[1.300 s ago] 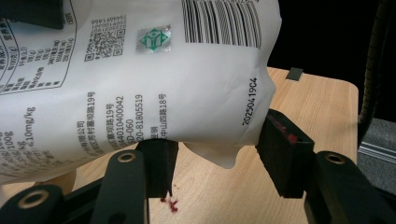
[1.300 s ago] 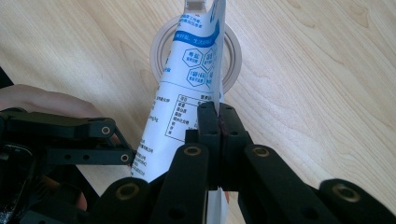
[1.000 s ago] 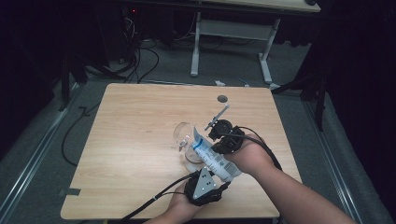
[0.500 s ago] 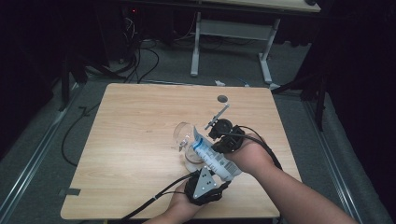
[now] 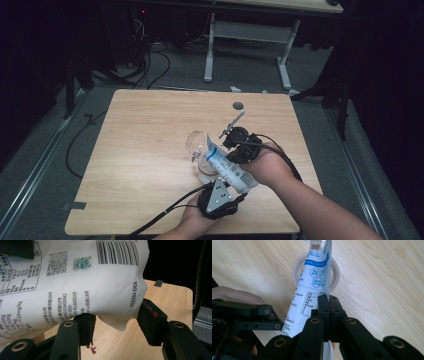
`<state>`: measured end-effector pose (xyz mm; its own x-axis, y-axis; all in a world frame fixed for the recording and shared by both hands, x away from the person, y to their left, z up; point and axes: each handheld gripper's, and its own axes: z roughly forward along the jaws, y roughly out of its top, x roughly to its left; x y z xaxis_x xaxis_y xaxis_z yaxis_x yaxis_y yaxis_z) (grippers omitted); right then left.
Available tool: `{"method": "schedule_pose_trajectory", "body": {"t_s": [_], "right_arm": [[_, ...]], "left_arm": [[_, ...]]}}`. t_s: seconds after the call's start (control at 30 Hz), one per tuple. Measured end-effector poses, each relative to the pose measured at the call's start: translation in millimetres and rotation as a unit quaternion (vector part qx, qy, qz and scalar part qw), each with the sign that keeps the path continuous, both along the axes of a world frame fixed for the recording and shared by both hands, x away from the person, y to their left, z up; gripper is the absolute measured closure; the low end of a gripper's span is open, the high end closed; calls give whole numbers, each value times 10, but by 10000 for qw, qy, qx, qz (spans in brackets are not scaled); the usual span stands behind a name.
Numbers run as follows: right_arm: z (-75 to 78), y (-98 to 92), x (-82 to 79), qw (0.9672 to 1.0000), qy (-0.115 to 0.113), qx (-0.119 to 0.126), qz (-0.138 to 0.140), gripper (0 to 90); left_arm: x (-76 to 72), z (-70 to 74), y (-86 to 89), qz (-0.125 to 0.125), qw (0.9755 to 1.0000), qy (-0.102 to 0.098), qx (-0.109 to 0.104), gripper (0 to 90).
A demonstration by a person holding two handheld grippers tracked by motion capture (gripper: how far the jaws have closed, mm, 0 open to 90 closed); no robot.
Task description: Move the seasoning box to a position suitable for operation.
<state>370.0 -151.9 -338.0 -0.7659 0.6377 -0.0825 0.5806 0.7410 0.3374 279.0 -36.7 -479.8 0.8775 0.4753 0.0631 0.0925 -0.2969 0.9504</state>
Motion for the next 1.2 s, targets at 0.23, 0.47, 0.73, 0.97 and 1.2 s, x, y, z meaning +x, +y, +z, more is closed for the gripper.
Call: {"method": "schedule_pose_trajectory", "body": {"t_s": [0.23,0.47,0.73,0.97,1.2], "right_arm": [[16,-4,0,10000,-24,-11,-17,900],[15,-8,10,10000,-28,-13,-22,900],[14,-14,35,10000,-45,-1,-15,900],[6,-12,54,10000,-34,-27,-35,900],[10,-7,60,10000,-57,-12,-24,900]], "left_arm": [[9,12,-4,0,10000,-8,1,510],[19,11,-10,12,10000,-10,7,511],[45,14,-21,26,10000,-2,-6,512],[58,17,-22,31,10000,7,16,513],[66,24,-25,44,10000,9,-17,514]]}}
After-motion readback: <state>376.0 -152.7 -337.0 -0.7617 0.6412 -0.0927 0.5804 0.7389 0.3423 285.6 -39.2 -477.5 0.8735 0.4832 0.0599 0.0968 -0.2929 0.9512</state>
